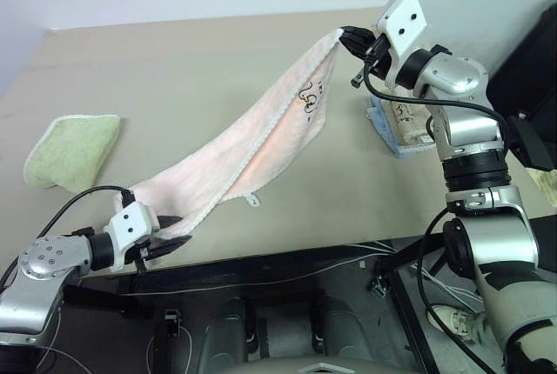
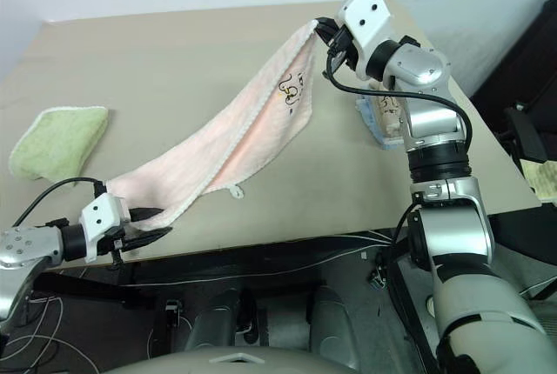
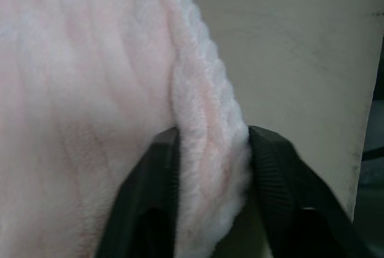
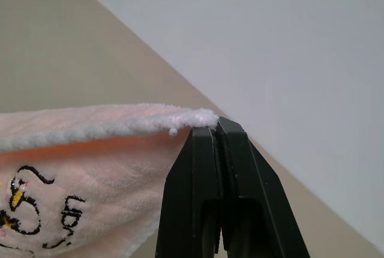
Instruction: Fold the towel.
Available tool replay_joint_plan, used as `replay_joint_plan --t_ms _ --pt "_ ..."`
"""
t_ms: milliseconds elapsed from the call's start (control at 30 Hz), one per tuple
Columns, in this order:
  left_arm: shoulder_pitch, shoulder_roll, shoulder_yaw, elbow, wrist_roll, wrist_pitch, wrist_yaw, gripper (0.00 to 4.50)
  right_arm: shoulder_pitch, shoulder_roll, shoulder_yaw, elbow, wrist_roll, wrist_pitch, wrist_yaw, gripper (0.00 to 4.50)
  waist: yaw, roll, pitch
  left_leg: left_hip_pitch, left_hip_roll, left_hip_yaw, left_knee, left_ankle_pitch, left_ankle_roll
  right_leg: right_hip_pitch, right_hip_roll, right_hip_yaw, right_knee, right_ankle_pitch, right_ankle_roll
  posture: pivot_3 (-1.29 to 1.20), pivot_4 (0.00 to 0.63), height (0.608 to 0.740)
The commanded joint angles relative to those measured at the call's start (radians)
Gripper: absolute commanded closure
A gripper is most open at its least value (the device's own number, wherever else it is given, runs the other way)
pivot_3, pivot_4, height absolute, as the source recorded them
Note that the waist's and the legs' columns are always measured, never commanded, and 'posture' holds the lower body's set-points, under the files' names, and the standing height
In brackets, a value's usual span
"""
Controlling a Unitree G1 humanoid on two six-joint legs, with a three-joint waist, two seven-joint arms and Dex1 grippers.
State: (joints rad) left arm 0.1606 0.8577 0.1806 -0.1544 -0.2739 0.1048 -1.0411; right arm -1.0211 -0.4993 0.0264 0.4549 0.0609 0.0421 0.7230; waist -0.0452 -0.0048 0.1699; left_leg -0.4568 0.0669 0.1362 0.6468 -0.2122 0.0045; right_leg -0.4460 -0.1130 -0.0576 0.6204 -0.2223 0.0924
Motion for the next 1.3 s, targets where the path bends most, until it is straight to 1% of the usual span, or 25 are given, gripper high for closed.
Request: replay_joint_plan --t_ms 33,67,100,267,333,433,467,533,600,667,733,867,933,1000,1067,1167,1300 --pt "-0.003 0.021 0.044 0.025 -0.015 0.038 0.006 3.94 -0.015 -0.018 -0.031 -0.019 0.010 -0.010 -0.011 4.50 0.000 0.000 0.000 0.000 0.000 0.000 0.000 0.000 0.000 0.000 0.000 0.000 0.000 0.000 0.000 0.00 0.150 0.740" --pt "-0.004 0.022 0.052 0.024 -0.026 0.046 0.003 4.29 -0.015 -0.019 -0.030 -0.018 0.008 -0.012 -0.011 4.50 -0.001 0.000 0.000 0.000 0.000 0.000 0.000 0.000 0.000 0.000 0.000 0.000 0.000 0.000 0.000 0.00 0.150 0.740" --pt "-0.006 0.023 0.066 0.023 -0.045 0.057 -0.004 4.48 -0.016 -0.020 -0.029 -0.016 0.007 -0.013 -0.011 4.50 -0.002 0.000 0.000 0.000 0.000 0.000 0.000 0.000 0.000 0.000 0.000 0.000 0.000 0.000 0.000 0.00 0.150 0.740" --pt "-0.024 0.026 0.170 -0.022 -0.216 0.183 -0.046 4.48 -0.021 -0.026 -0.032 -0.006 0.008 -0.015 -0.011 4.50 -0.001 0.000 0.000 -0.002 0.000 0.000 0.000 0.000 0.000 -0.001 0.000 0.000 -0.001 0.000 0.000 0.00 0.150 0.740" --pt "-0.041 0.049 0.237 -0.032 -0.315 0.270 -0.077 4.48 -0.026 -0.030 -0.038 0.003 0.012 -0.014 -0.013 4.50 -0.001 -0.001 0.001 -0.002 0.000 0.000 0.000 0.000 0.000 -0.002 0.000 0.000 -0.001 0.000 0.001 0.00 0.150 0.740" --pt "-0.141 0.104 0.342 0.026 -0.476 0.450 -0.078 4.48 -0.038 -0.042 -0.052 0.026 0.018 -0.013 -0.016 4.50 0.004 -0.001 0.001 -0.002 0.000 0.000 0.001 0.000 0.000 -0.001 0.001 0.000 0.000 0.000 0.001 0.00 0.150 0.740" --pt "-0.186 0.114 0.363 0.058 -0.506 0.485 -0.066 4.48 -0.045 -0.046 -0.055 0.040 0.018 -0.015 -0.019 4.50 0.004 -0.001 0.001 -0.002 0.000 -0.001 0.001 0.000 0.000 -0.001 0.001 -0.001 0.000 0.000 0.001 0.00 0.150 0.740" --pt "-0.281 0.118 0.375 0.127 -0.516 0.495 -0.042 4.48 -0.064 -0.053 -0.062 0.079 0.015 -0.017 -0.031 4.50 0.002 -0.001 0.001 -0.002 -0.001 -0.001 0.002 0.000 0.001 0.000 0.001 -0.001 -0.001 0.000 0.001 0.00 0.150 0.740" --pt "-0.377 0.115 0.362 0.206 -0.493 0.478 -0.018 4.48 -0.088 -0.057 -0.062 0.128 0.003 -0.030 -0.048 4.50 0.001 0.000 0.001 -0.001 -0.001 -0.001 0.002 0.002 0.003 0.001 0.001 -0.001 -0.001 0.000 0.001 0.00 0.150 0.740" --pt "-0.509 0.107 0.326 0.350 -0.428 0.408 0.011 4.48 -0.122 -0.054 -0.058 0.192 -0.015 -0.047 -0.077 4.50 0.000 0.000 0.001 -0.001 -0.001 -0.001 0.001 0.002 0.003 0.002 0.001 -0.001 -0.001 0.001 0.003 0.00 0.150 0.740" --pt "-0.663 0.102 0.272 0.527 -0.342 0.308 0.033 4.48 -0.163 -0.046 -0.060 0.259 -0.020 -0.063 -0.102 4.50 0.000 0.000 0.001 0.000 -0.001 -0.001 0.001 0.003 0.002 0.002 0.003 -0.001 0.000 0.002 0.004 0.00 0.150 0.740" --pt "-1.041 0.094 0.162 0.970 -0.156 0.068 0.105 4.48 -0.264 -0.037 -0.049 0.421 -0.056 -0.125 -0.157 4.50 0.001 -0.002 0.002 0.001 0.000 -0.001 0.001 0.006 -0.002 0.003 0.005 -0.001 0.000 0.002 0.005 0.00 0.150 0.740" --pt "-1.188 0.089 0.125 1.131 -0.091 -0.035 0.129 4.48 -0.308 -0.038 -0.050 0.481 -0.065 -0.149 -0.169 4.50 0.001 -0.002 0.002 0.000 0.000 0.000 0.002 0.006 -0.003 0.002 0.005 -0.001 0.000 0.002 0.005 0.00 0.150 0.740" --pt "-1.313 0.086 0.095 1.250 -0.039 -0.107 0.145 4.48 -0.338 -0.050 -0.054 0.520 -0.066 -0.166 -0.160 4.50 0.001 -0.002 0.002 -0.001 0.000 0.000 0.001 0.006 -0.003 0.002 0.005 -0.001 -0.002 0.002 0.005 0.00 0.150 0.740" --pt "-1.386 0.090 0.075 1.325 0.002 -0.164 0.145 4.48 -0.336 -0.068 -0.051 0.521 -0.064 -0.188 -0.128 4.50 0.001 -0.002 0.002 -0.002 0.000 0.000 0.000 0.006 -0.003 0.002 0.005 -0.001 -0.004 0.002 0.006 0.00 0.150 0.740" --pt "-1.423 0.101 0.057 1.381 0.042 -0.199 0.099 4.48 -0.286 -0.099 -0.059 0.456 -0.037 -0.181 -0.047 4.50 0.000 -0.002 0.002 -0.003 -0.001 0.001 -0.002 0.006 -0.002 0.002 0.005 -0.001 -0.004 0.001 0.008 0.00 0.150 0.740" --pt "-1.338 0.134 0.024 1.372 0.066 -0.169 -0.141 4.48 -0.081 -0.162 -0.065 0.192 0.030 -0.074 0.107 4.50 0.001 -0.002 0.002 -0.004 -0.001 0.001 -0.003 0.005 -0.002 0.002 0.005 -0.001 -0.005 0.000 0.009 0.00 0.150 0.740"
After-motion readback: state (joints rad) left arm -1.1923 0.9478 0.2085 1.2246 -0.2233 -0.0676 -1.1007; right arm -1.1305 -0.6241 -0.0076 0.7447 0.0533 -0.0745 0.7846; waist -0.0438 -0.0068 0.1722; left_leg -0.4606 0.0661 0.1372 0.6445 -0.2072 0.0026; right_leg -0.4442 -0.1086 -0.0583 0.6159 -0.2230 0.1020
